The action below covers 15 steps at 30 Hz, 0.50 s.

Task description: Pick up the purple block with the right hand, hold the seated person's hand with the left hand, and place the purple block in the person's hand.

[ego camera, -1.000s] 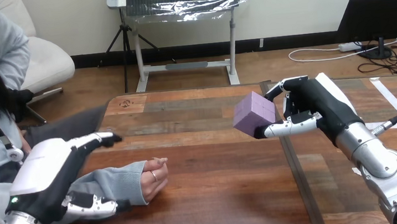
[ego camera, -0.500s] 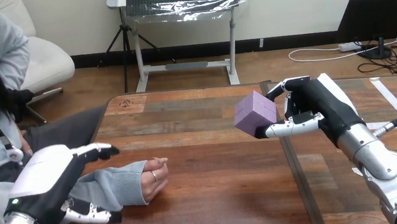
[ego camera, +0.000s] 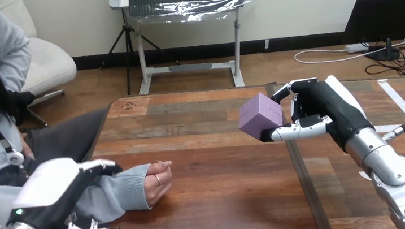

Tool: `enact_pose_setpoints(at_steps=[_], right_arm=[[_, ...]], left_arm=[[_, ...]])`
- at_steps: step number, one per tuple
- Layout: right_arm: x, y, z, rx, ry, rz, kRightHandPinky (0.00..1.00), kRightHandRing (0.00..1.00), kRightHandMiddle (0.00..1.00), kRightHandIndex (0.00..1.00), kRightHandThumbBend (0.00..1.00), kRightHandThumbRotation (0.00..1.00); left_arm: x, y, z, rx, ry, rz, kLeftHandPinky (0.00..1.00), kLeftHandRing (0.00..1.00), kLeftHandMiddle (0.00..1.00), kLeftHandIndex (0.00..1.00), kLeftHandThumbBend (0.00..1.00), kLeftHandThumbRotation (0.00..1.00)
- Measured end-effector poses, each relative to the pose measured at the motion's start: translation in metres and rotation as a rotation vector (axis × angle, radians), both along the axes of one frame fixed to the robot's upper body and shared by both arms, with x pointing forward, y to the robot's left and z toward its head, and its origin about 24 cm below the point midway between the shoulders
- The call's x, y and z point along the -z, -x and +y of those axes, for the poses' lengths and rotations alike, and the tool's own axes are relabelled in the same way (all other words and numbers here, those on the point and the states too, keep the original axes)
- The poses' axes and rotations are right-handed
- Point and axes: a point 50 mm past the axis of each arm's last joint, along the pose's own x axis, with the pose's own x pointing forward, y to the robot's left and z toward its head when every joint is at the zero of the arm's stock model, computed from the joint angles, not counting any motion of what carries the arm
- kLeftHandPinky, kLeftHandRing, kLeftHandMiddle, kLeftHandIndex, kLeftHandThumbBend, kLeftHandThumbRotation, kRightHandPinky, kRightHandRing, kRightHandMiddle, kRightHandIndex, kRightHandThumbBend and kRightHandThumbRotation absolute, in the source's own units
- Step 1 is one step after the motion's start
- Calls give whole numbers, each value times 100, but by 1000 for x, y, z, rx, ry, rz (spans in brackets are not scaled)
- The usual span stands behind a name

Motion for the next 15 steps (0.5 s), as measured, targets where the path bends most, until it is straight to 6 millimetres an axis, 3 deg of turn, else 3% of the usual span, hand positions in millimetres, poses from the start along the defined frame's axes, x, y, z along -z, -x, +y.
enact_pose_setpoints(at_steps=[6,15], right_arm=[[-3,0,0,-6,-6,-8,2,6,11,10,52,0],[-6,0,1,-10,-14,-18,2,6,11,10,52,0]], left_arm=[[6,-1,1,-9,-24,21,73,76,75,76,100,24],[9,-6,3,-18,-35,4,68,70,71,73,100,19]])
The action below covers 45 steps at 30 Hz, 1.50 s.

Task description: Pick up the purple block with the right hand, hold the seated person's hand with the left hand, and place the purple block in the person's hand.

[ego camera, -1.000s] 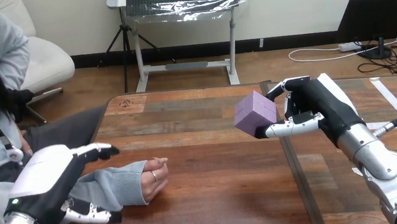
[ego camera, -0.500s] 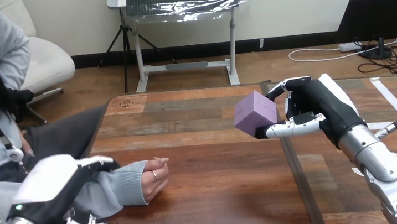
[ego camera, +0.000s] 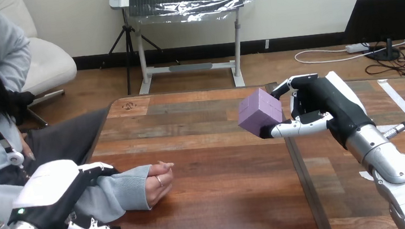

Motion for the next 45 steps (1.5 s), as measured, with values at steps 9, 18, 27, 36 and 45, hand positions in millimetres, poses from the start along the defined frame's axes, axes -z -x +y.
enact_pose_setpoints(at_steps=[9,18,27,36,45], right_arm=[[-2,1,1,-11,-6,-11,2,6,11,10,51,0],[-2,3,2,-20,-6,-16,2,6,11,10,51,0],[0,6,1,-17,-6,-9,2,6,11,10,51,0],[4,8,0,-13,-4,4,2,6,11,10,52,0],[6,9,-1,-8,2,13,2,7,11,10,53,0]], left_arm=[[0,-8,2,-12,-16,-16,59,61,64,66,100,10],[2,-12,4,-22,-24,-36,49,50,54,56,100,3],[8,-10,6,-31,-33,-15,41,42,46,48,97,0],[12,-6,6,-28,-15,-13,36,37,41,50,95,0],[13,-6,6,-21,-11,-17,35,34,38,54,92,0]])
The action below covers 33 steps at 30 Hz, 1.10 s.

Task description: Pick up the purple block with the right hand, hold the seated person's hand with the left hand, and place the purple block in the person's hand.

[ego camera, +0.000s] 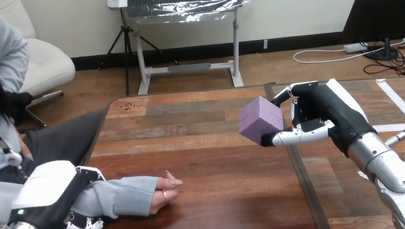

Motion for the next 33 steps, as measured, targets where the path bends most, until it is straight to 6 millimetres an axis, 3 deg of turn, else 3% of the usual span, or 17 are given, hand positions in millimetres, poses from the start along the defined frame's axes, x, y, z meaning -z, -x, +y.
enact_pose_setpoints(at_steps=[17,33], right_arm=[[0,0,0,0,9,2,3,7,12,11,52,0],[1,0,2,-11,4,10,3,7,12,11,51,0]], left_arm=[[1,1,0,5,3,4,27,30,34,39,90,0],[0,0,0,3,5,-3,20,26,32,40,91,0]])
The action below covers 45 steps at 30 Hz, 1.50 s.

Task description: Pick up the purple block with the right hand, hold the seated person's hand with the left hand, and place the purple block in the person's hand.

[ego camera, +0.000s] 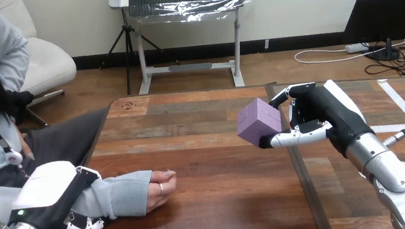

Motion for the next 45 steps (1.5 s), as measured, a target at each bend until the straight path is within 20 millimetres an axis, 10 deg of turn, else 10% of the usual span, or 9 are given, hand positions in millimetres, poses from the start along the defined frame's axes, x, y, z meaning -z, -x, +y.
enact_pose_setpoints(at_steps=[45], right_arm=[[24,5,28,-65,-20,94,6,10,14,13,56,0]], left_arm=[[-11,-1,-18,104,37,-88,21,24,28,27,87,0]])
